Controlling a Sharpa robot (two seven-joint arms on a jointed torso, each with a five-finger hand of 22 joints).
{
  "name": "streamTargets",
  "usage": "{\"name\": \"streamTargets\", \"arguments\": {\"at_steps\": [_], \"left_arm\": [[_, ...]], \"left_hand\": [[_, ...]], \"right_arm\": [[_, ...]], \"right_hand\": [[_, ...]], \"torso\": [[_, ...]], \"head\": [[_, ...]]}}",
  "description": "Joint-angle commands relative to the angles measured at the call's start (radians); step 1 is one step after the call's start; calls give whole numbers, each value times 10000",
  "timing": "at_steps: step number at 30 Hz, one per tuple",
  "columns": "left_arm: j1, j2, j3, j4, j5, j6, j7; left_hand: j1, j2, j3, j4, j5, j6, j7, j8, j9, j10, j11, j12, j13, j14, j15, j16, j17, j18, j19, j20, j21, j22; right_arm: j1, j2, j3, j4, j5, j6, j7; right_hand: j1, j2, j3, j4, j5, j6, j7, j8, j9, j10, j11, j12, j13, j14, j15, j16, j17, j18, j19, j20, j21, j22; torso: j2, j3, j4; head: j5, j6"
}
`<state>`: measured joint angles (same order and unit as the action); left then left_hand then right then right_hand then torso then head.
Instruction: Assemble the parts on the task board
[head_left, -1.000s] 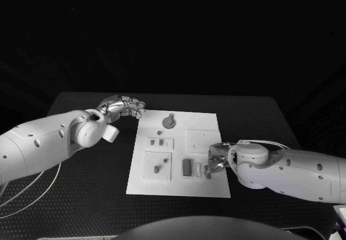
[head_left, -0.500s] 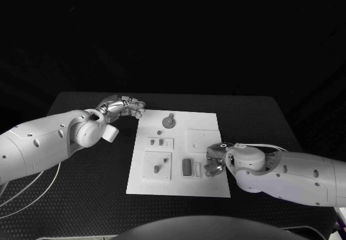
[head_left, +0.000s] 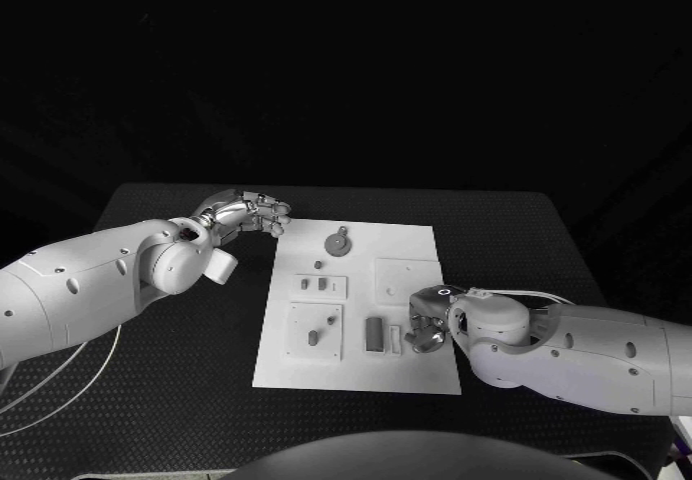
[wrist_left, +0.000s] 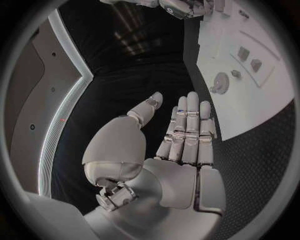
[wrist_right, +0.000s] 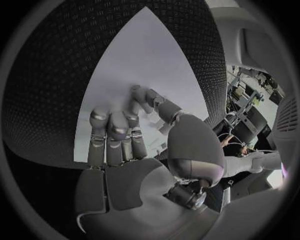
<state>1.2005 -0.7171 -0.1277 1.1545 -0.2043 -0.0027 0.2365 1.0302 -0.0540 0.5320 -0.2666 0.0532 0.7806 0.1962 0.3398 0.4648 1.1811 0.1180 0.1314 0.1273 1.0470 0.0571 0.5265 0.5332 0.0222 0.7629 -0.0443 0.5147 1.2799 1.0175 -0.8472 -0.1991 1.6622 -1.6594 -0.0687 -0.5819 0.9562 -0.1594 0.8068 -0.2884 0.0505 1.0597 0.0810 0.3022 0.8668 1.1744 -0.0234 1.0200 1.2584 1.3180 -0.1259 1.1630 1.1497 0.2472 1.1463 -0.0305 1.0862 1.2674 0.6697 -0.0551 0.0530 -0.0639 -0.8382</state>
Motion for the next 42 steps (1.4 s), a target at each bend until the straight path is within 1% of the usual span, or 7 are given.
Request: {"name": "streamTargets", "arguments": {"at_steps": [1,12,19,22,27,34,42], "left_arm": [[10,5,7,21,17,127,67],[10,-6,7,20,17,128,50],[10,4,7,20,17,140,45],[10,2,7,18,17,140,41],[10,4,7,19,17,147,37],[11,0,7,22,16,139,32],[12,10,7,16,13,139,28]], "left_hand": [[-94,11,51,-16,-2,-76,-24,63,-12,33,14,-35,7,57,12,-53,11,120,71,33,-33,15],[-114,18,48,-1,0,-75,-23,67,-14,36,14,-35,8,63,13,-65,28,118,75,35,-39,23],[-128,22,46,10,0,-77,-22,68,-16,36,14,-36,8,65,13,-72,36,117,78,35,-43,27],[-131,23,46,13,0,-78,-22,68,-17,36,14,-36,8,65,13,-75,39,117,78,35,-44,28],[-136,22,46,16,1,-80,-22,68,-18,36,14,-36,8,66,13,-80,44,117,79,34,-47,31],[-136,21,48,16,2,-82,-22,68,-19,36,13,-37,8,68,12,-85,51,119,79,33,-50,34],[-132,17,50,13,2,-83,-23,69,-21,36,12,-38,8,70,11,-90,58,120,79,31,-53,37]], "right_arm": [[-150,-185,-135,-201,1138,286,-156],[363,-418,-91,-336,4310,-5,76],[593,-505,-31,-203,5148,-206,139],[626,-517,-25,-140,5440,-350,153],[637,-508,-20,-67,5937,-466,165],[638,-457,-22,-2,5924,-607,113],[638,-317,-24,-128,5936,-781,-5]], "right_hand": [[404,603,99,2,6,50,25,49,-2903,131,-19,-37,-15,59,44,-28,-5,129,43,85,59,17],[233,691,205,-3,53,82,19,47,-2926,179,-25,-32,-23,77,41,-10,3,145,78,120,99,25],[87,716,206,-8,73,85,19,39,-2941,180,-25,-35,-23,77,39,-11,3,146,84,130,108,24],[-122,725,169,-1,325,107,9,41,-2956,190,-35,-36,-23,82,29,-7,6,146,106,131,124,19],[-415,716,76,30,453,128,-1,39,-2978,201,-44,-36,-21,88,17,-1,10,146,132,129,133,3],[-777,611,-124,80,609,149,-10,30,-3008,206,-53,-39,-17,94,2,5,14,146,163,116,140,-19],[-1192,377,-355,235,383,176,-16,13,-3049,223,-60,-15,7,100,-16,12,22,146,192,89,142,-47]], "torso": [[-2,-4,-5],[-1,-6,3],[1,-4,-6],[1,-3,-4],[2,-7,-2],[-1,-3,-11],[4,-6,-8]], "head": [[16,-4],[32,10],[36,18],[30,21],[40,4],[41,5],[28,3]]}}
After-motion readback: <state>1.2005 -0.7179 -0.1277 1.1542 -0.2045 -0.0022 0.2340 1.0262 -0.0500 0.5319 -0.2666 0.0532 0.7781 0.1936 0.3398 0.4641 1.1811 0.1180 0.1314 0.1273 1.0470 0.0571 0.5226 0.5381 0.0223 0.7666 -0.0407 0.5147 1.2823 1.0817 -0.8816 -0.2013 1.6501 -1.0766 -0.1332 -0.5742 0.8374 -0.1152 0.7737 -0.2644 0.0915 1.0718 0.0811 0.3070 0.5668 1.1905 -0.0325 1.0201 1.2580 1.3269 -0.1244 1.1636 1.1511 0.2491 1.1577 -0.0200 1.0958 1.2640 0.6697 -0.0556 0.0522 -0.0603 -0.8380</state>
